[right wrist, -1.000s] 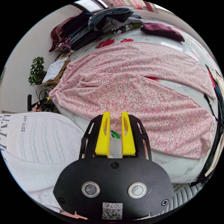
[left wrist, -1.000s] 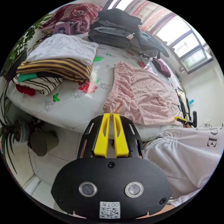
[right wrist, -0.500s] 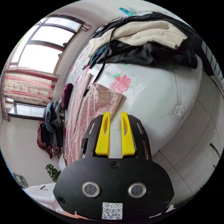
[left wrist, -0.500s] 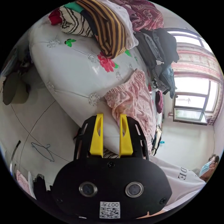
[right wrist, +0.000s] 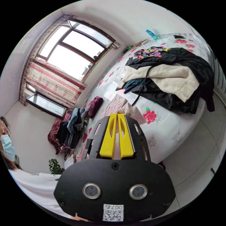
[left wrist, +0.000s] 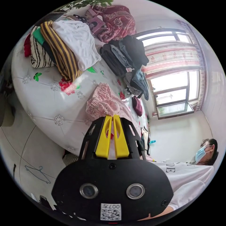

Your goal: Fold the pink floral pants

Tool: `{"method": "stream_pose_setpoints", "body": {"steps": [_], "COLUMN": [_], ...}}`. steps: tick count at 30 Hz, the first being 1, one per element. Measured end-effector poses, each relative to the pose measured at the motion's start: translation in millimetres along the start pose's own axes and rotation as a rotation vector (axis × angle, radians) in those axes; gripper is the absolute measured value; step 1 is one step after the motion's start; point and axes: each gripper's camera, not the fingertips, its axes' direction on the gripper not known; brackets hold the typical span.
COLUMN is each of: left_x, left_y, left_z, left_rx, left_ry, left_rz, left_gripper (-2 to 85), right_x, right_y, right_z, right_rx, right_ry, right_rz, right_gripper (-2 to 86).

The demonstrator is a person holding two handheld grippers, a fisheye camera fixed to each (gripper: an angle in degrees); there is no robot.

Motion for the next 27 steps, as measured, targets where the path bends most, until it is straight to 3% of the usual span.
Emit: {"method": "stream_pose_setpoints", "body": {"steps": [5,8,12,17,27], "left_x": [-18.0,-25.9,-16.4,-9.5,12.9], "left_y": [-15.6,-19.7,-23.4,-24.2,-32.5], "left_z": [51.5,82.7,94.5,94.2,103.9], "left_rx": [-0.074,-0.046,-0.040,-0.069,-0.104], "left_ry": [-0.102,-0.062,-0.083,-0.136,-0.170], "left_rz": [-0.107,-0.178,-0.175,-0.153,-0.182], "left_gripper": [-1.0,-1.0,-1.0,-0.9,-1.0], "right_x": [-4.7,13.2,29.6,74.0,80.6], "right_y": [-53.4,-62.7,-61.6,-60.1,-113.4], "right_z": [75.9,117.0,107.0,110.8,173.2], "right_rx": [-0.233,-0.330,-0.280,-0.389,-0.447], "right_ry": [0.235,0.193,0.250,0.365,0.303], "right_rz": [-0.130,-0.124,-0.165,-0.169,-0.339], "right_gripper": [3.5,4.6,4.4,4.1,3.9]}}
